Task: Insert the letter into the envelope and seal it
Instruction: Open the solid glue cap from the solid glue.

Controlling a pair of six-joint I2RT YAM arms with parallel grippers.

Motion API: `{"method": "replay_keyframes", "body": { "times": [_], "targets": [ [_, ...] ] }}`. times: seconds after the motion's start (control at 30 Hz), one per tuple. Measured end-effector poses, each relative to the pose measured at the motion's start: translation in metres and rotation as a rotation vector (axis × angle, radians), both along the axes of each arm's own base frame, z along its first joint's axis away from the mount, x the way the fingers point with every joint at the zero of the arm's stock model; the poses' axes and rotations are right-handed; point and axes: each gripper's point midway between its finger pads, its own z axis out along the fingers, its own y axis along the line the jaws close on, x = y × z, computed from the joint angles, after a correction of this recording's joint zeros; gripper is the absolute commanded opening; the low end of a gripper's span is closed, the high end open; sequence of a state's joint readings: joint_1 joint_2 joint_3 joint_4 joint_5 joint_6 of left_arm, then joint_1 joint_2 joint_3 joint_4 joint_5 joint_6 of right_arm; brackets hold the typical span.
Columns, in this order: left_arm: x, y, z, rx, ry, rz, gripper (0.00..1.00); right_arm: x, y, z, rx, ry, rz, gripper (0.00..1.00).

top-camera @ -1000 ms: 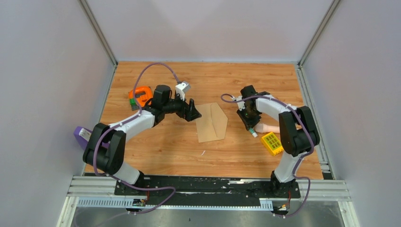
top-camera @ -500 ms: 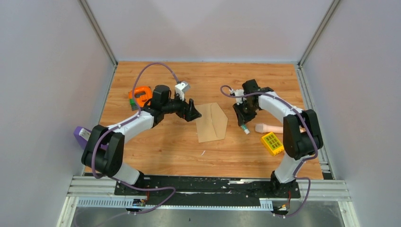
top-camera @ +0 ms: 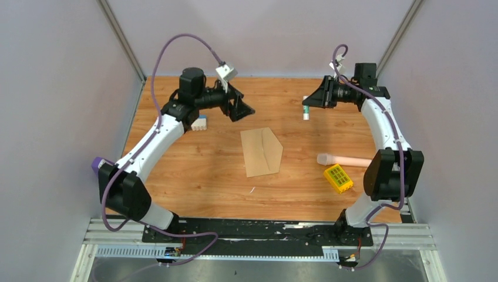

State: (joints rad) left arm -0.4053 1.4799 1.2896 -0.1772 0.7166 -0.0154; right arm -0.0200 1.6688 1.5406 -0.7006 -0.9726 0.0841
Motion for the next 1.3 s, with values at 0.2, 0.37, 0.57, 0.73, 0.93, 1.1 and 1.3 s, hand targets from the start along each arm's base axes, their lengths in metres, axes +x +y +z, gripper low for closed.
{"method": "replay_keyframes", "body": {
  "times": [0.2, 0.37, 0.57, 0.73, 0.93, 1.1, 1.3],
  "targets": [
    [-0.008, -0.025, 0.082, -0.247, 0.023, -0.096, 1.0, 0.0, 0.011, 0.009, 0.229, 0.095, 0.008, 0.0],
    [-0.005, -0.049, 0.041, -0.419, 0.282, -0.115, 1.0, -0.01, 0.02, 0.004, 0.348, 0.18, -0.002, 0.0],
    [-0.027, -0.084, -0.022, -0.465, 0.554, -0.137, 1.0, -0.016, 0.023, 0.038, 0.414, 0.052, 0.002, 0.0],
    [-0.054, -0.109, 0.007, -0.531, 0.535, -0.241, 1.0, -0.031, 0.023, 0.047, 0.417, -0.047, 0.005, 0.0],
    [-0.065, -0.118, 0.017, -0.556, 0.539, -0.271, 1.0, -0.051, 0.021, 0.052, 0.398, -0.17, -0.009, 0.0],
    [-0.068, -0.121, 0.015, -0.558, 0.55, -0.275, 1.0, -0.063, 0.021, 0.063, 0.392, -0.263, -0.002, 0.0],
    [-0.071, -0.125, 0.014, -0.555, 0.555, -0.285, 1.0, -0.065, 0.025, 0.068, 0.404, -0.282, 0.01, 0.0]
  ]
}}
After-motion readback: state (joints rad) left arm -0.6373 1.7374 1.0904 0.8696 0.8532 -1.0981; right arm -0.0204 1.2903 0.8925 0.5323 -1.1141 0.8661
